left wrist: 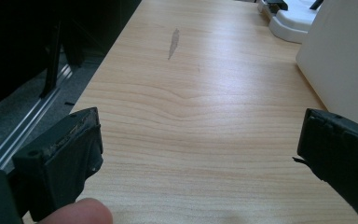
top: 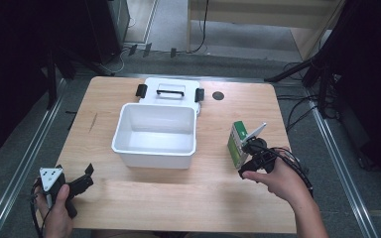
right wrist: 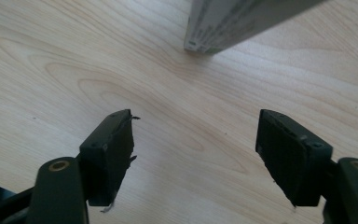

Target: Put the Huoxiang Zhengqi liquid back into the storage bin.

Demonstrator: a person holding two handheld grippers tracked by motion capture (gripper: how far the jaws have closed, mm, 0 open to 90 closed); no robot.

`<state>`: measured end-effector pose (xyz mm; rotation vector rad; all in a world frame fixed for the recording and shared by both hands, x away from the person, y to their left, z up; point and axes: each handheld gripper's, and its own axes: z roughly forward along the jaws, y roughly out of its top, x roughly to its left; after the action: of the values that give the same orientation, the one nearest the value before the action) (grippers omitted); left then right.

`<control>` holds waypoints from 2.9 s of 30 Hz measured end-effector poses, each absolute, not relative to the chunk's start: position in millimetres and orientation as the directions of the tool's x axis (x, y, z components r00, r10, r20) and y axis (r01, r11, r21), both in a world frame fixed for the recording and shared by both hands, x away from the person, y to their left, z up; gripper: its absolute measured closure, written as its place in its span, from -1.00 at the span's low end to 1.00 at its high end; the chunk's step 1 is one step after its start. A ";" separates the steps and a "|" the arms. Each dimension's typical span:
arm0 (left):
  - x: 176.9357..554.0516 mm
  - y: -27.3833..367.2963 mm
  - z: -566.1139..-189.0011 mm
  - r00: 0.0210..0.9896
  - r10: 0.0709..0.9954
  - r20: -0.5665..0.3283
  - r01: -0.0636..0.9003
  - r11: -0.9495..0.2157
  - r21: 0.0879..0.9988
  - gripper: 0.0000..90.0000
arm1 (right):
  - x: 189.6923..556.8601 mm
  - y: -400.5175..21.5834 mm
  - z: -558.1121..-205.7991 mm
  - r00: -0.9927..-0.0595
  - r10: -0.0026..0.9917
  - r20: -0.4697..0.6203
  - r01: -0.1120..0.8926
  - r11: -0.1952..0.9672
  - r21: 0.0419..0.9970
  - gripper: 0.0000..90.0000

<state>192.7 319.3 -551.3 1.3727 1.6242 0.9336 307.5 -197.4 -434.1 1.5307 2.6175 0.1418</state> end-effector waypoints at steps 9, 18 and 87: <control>192.6 319.0 -551.3 -0.095 0.989 -0.109 0.402 0.138 0.905 -0.98 | 316.4 -191.8 -422.1 -0.490 0.869 -0.063 0.859 0.494 0.133 -0.31; 192.5 318.1 -551.1 -0.094 0.991 -0.097 0.405 0.128 0.905 -0.98 | 334.4 -186.8 -407.3 -0.480 0.877 -0.039 0.866 0.480 0.138 -0.29; 193.2 315.9 -551.0 -0.100 0.992 -0.083 0.402 0.117 0.908 -0.98 | 375.3 -161.4 -366.5 -0.775 0.611 -0.158 0.596 0.791 0.135 0.43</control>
<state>193.2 315.9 -551.0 1.3891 1.6215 0.9618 375.3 -161.4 -366.5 0.9496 2.7872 0.1149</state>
